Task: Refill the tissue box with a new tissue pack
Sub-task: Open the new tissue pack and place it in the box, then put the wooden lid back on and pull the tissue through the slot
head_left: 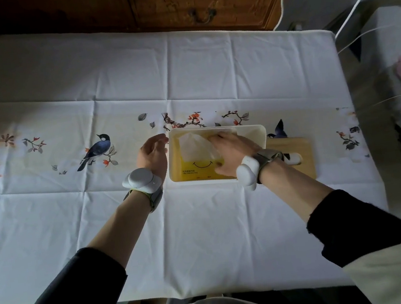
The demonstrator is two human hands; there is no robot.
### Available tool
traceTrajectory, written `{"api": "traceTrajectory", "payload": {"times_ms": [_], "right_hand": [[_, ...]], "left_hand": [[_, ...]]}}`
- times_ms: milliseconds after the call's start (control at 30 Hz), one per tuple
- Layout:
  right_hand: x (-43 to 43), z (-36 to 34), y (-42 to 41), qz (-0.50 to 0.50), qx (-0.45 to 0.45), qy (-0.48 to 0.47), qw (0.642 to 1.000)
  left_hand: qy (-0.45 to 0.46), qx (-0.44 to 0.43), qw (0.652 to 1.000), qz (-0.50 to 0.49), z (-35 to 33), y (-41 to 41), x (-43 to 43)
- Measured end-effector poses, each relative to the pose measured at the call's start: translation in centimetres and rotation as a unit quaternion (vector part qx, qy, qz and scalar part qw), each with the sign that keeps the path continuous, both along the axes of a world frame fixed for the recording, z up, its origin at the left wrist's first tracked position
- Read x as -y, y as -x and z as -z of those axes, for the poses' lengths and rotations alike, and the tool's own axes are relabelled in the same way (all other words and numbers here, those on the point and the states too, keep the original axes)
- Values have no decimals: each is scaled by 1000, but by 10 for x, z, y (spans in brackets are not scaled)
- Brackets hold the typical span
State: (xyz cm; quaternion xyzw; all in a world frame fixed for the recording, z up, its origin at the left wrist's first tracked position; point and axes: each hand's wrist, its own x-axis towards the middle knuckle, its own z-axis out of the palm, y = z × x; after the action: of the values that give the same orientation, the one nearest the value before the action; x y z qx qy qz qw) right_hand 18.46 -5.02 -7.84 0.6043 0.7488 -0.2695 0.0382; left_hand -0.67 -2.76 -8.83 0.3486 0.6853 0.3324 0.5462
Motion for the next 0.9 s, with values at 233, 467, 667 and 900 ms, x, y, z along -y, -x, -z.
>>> {"api": "traceTrajectory", "payload": {"times_ms": [233,467,667,900], "right_hand": [[-1,-27,-46,221,-148,-147,953],[18,-24,-105,254,-109,-127,952],[55,1,-140,227,-58,-27,972],[87,27,-153,99,80,68,990]], "left_hand": [[-97,-68,993,15,-19,-34,-8],[-146,-186,970,48,-28,-75,7],[-180,-233,946,131,-19,-85,14],[-163,-220,954,123,-16,-94,24]]}}
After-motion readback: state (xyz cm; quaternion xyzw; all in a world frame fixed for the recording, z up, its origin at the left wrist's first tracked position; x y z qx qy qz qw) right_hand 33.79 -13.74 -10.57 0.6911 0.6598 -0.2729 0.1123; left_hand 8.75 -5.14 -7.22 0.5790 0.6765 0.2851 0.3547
